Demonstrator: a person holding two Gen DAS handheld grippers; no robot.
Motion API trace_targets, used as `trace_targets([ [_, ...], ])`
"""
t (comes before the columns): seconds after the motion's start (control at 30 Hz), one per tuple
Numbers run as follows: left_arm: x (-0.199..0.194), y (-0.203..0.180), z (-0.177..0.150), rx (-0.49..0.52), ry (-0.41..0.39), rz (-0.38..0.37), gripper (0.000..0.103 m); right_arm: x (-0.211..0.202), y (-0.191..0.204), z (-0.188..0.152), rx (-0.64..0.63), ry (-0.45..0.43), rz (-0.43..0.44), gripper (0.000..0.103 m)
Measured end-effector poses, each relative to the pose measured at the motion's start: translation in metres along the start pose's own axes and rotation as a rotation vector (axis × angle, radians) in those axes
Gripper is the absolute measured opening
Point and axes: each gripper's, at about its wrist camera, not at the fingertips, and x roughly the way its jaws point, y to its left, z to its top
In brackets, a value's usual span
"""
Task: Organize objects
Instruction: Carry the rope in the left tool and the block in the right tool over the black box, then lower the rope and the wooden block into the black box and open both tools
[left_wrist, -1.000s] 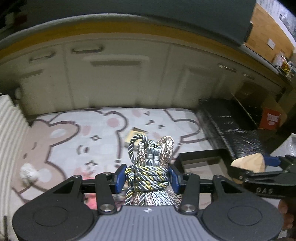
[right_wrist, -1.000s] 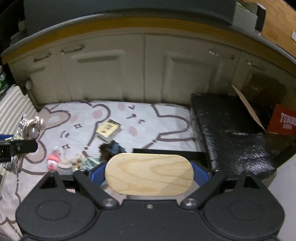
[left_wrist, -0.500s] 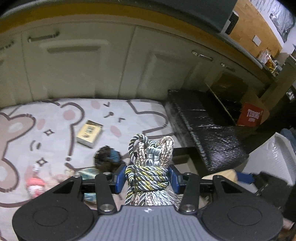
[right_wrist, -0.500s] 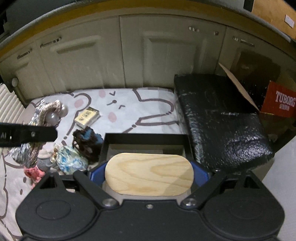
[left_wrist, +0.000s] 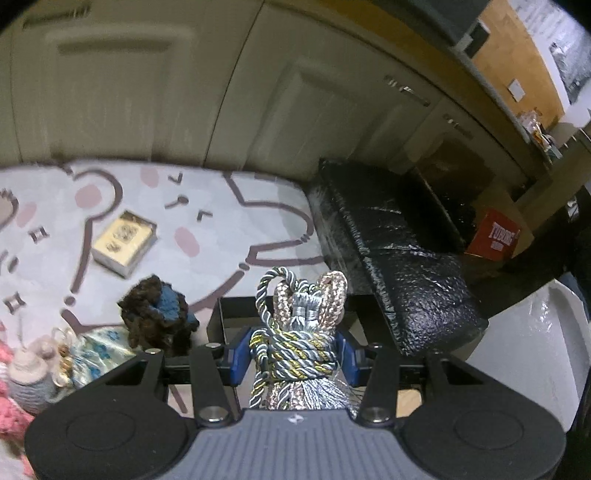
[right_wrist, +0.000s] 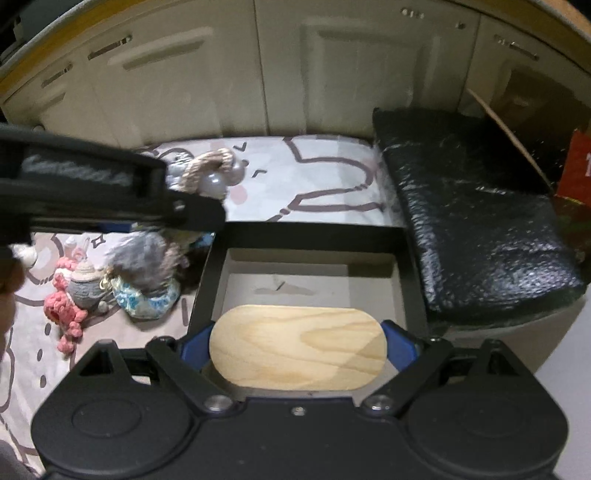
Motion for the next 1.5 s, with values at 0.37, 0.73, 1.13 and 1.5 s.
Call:
trace_targets([
  [0.37,0.044,0.017,-0.001,-0.092,0.083,-0.026,0.049,0.025,0.009,0.000,0.009,0.068,0.023,0.094],
  [0.73,0.046,0.020,0.000,-0.124,0.089,0.012,0.070,0.039,0.007,-0.004,0.039,0.111,0.014,0.094],
  [1.13,0.037,0.020,-0.001,-0.067,0.107,0.096,0.070,0.042,0.010,-0.006,0.074,0.146,0.030,0.101],
  [1.5,0.026,0.017,-0.003,-0.035,0.116,0.115,0.070,0.029,0.004,-0.007,0.095,0.126,-0.003,0.101],
])
